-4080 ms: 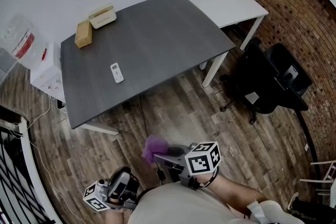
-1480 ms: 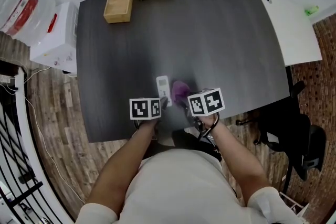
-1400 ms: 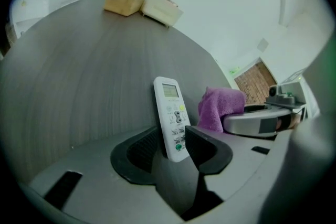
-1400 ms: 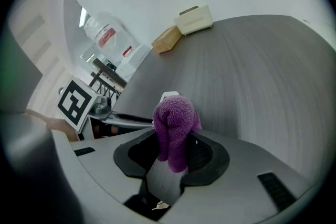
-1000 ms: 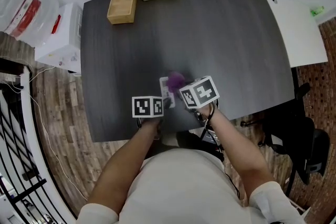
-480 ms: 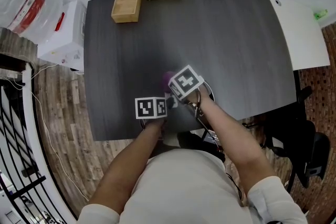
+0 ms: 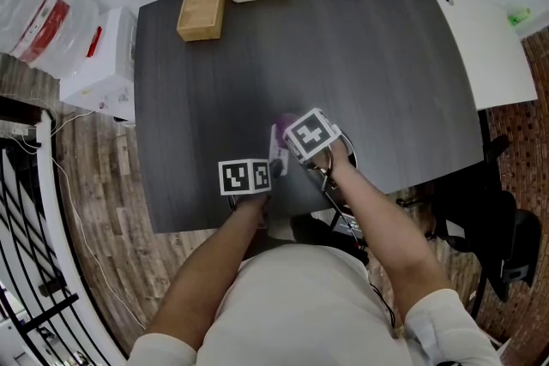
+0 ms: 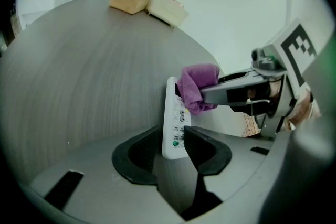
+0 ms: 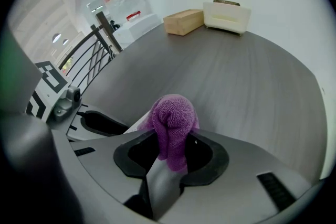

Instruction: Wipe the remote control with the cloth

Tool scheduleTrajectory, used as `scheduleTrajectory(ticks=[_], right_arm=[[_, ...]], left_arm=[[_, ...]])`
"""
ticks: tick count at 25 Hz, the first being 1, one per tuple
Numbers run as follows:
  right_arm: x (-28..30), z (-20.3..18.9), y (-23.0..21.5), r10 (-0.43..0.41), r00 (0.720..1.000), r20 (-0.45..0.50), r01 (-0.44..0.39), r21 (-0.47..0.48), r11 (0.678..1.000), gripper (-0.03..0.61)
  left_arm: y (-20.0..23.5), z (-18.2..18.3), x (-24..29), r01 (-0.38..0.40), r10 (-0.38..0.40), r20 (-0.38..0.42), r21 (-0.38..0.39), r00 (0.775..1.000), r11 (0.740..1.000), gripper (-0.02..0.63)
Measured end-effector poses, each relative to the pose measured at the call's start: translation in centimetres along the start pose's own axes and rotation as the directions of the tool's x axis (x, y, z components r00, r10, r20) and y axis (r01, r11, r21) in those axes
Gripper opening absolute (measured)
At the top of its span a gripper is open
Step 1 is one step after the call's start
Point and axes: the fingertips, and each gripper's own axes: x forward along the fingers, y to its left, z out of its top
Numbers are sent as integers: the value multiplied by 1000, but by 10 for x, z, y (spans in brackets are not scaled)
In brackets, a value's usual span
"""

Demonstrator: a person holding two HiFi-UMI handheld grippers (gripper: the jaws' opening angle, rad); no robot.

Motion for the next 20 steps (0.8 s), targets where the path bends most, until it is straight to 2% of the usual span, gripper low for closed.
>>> scheduleTrajectory(ticks=[4,6,11,20], right_arm=[[-10,-9,-32,-138,990,13,138,7,990,124],[-16,-17,-43,-165,986,27,164,43,986,124],[-22,-30,-37,-150,985,87,142,94,985,124],[-16,-28,-9,-79,991,105,77,20,997,124]], left_arm=[[0,0,0,4,-4,6,-2,1000,1000,152],[0,0,0,10,-10,9,0,1000,1000,150],[0,-1,0,42,-42,2,7,999,999,147],[-24,-16,0,209,-209,-37,-21,977,978,149]])
